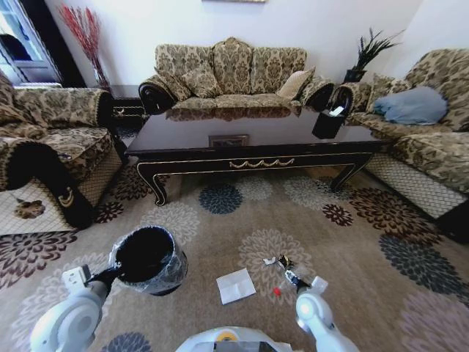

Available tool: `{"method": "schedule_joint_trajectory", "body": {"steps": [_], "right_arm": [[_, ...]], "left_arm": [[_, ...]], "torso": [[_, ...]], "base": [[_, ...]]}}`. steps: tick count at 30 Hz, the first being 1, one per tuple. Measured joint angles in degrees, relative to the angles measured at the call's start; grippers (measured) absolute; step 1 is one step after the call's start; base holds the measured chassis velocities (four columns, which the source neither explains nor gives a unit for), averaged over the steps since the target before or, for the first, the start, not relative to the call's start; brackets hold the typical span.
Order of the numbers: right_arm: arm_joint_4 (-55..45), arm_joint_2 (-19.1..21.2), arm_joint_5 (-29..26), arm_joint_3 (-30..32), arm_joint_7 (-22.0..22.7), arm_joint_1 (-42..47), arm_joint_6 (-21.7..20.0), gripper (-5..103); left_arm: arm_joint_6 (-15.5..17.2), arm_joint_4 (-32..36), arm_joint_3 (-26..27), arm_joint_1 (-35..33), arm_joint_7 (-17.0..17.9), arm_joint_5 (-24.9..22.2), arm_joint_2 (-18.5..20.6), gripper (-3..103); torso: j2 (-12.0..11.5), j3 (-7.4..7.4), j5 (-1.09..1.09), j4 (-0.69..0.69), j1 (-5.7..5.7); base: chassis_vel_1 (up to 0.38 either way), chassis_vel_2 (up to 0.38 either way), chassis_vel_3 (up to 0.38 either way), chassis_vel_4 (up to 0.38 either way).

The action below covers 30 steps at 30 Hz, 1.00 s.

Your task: Move to the front of the table and pick up the trash from the floor, then place it into the trash bin.

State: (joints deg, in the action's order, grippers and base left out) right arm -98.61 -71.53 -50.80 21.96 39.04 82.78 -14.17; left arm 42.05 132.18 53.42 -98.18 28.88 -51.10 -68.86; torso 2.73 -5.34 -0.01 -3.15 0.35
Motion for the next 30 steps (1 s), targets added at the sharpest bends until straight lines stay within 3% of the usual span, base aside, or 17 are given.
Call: {"method": "schedule_joint_trajectory", "body": {"steps": [16,18,20,24,26,30], "right_arm": [[8.9,-1.7,3.7,-2.1,-0.1,-4.0,1.1,97],[9.4,-1.8,4.0,-1.9,-0.6,-4.1,1.3,89],[9.4,-1.8,4.1,-1.9,-0.7,-4.1,1.3,89],[10.2,-2.6,4.7,-2.2,-0.7,-4.3,1.2,67],[10.4,-2.8,4.9,-2.3,-0.7,-4.3,1.2,67],[11.8,-3.2,6.3,-2.1,-1.1,-4.5,1.3,45]], "left_arm": [[0.0,-0.8,-0.2,0.1,0.0,-0.1,-0.6,3],[0.0,-0.8,-0.3,0.0,0.0,-0.1,-0.6,3],[0.0,-0.8,-0.3,0.0,0.0,-0.1,-0.6,3],[0.0,-0.8,-0.3,0.1,0.0,-0.2,-0.6,3],[0.0,-0.7,-0.4,0.1,0.0,-0.2,-0.6,3],[0.0,-0.5,-0.6,-0.1,0.0,-0.2,-0.7,3]], "torso": [[0.0,0.00,0.01,0.00,0.00],[0.0,0.00,0.01,0.00,0.00],[0.0,0.00,0.00,0.00,0.00],[0.0,0.00,0.00,0.00,0.00],[0.0,0.00,0.00,0.00,0.00],[0.0,0.00,-0.01,0.00,0.00]], "base": [[0.000,0.000,0.000,0.000],[0.000,0.000,0.000,0.000],[0.000,0.000,0.000,0.000],[0.000,0.000,0.000,0.000],[0.000,0.000,0.000,0.000],[0.000,0.000,0.000,0.000]]}}
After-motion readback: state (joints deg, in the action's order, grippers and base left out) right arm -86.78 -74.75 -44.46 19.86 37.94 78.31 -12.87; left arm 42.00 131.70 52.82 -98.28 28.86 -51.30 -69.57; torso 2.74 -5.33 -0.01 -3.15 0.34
